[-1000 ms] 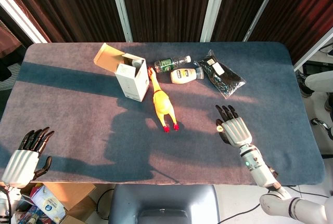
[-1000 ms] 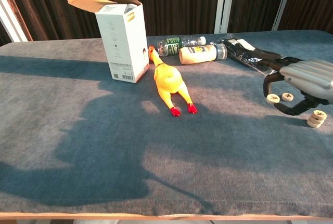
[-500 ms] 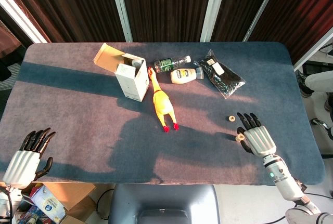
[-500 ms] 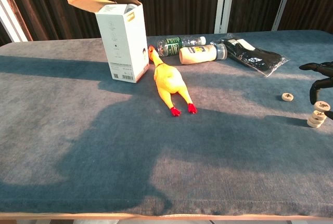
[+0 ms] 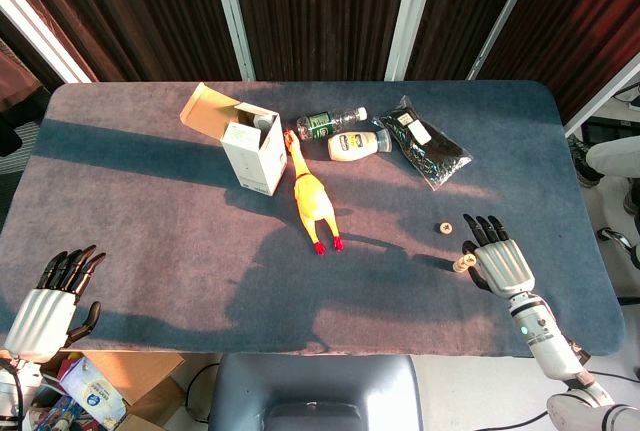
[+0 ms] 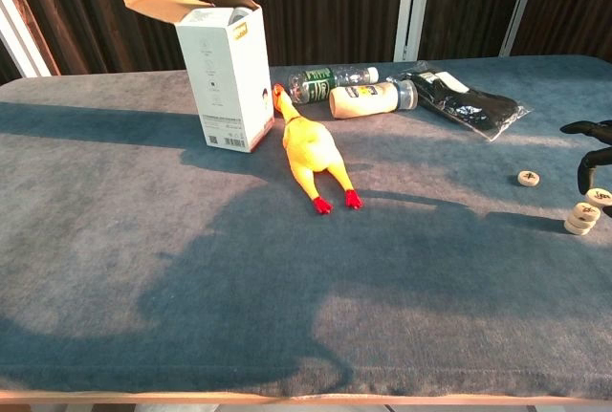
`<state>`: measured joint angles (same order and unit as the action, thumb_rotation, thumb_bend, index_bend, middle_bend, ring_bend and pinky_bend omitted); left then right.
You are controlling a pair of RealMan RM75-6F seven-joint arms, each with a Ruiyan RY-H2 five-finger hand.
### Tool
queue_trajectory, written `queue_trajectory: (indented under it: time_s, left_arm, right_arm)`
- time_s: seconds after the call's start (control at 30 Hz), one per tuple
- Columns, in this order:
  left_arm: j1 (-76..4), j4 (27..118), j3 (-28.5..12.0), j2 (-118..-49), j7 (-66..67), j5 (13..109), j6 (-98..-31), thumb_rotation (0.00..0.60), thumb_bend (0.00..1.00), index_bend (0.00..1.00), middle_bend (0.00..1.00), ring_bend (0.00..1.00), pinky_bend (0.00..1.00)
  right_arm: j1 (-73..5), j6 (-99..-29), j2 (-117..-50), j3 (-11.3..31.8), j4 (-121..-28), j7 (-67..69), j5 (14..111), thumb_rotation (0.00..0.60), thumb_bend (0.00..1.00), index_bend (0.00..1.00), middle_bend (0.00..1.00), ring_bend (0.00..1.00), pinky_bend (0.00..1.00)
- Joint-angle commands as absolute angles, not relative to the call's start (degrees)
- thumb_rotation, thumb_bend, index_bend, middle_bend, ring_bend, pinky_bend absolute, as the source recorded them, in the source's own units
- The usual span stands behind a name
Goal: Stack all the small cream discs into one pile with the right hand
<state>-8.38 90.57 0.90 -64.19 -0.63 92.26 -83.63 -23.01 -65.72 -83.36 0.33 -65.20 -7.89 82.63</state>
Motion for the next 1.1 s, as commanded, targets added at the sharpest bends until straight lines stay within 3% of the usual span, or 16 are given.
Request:
queue_trajectory:
  time_s: [0.03, 0.83, 1.1]
  left_arm:
    - [-8.36, 90.57, 0.91, -64.16, -0.68, 92.28, -83.67, 0.6, 0.53, 0.0, 0.0, 0.0, 0.05]
    - [-8.17, 90.47, 0.96, -64.01, -1.38, 92.59, -84.2, 0.6, 0.53, 0.0, 0.0, 0.0, 0.05]
    - [-8.22, 90.48, 1.0, -64.01, -1.33, 92.57, -84.02, 0.6, 0.53, 0.0, 0.0, 0.0, 0.05]
  right_arm:
    - [-22.99, -65.6, -83.61, 0.45, -64.96, -8.03, 82.64, 0.6, 0.54, 0.62, 0.0, 0.0, 0.0]
    - [-22.34, -65.64, -83.76, 0.96, -65.86, -9.09, 83.12, 0.6, 0.54, 0.5, 0.0, 0.0, 0.0]
    - [-23.03, -65.46, -82.7, 4.43, -66.06, -5.54, 80.5, 0.6, 0.54, 0.49, 0.0, 0.0, 0.0]
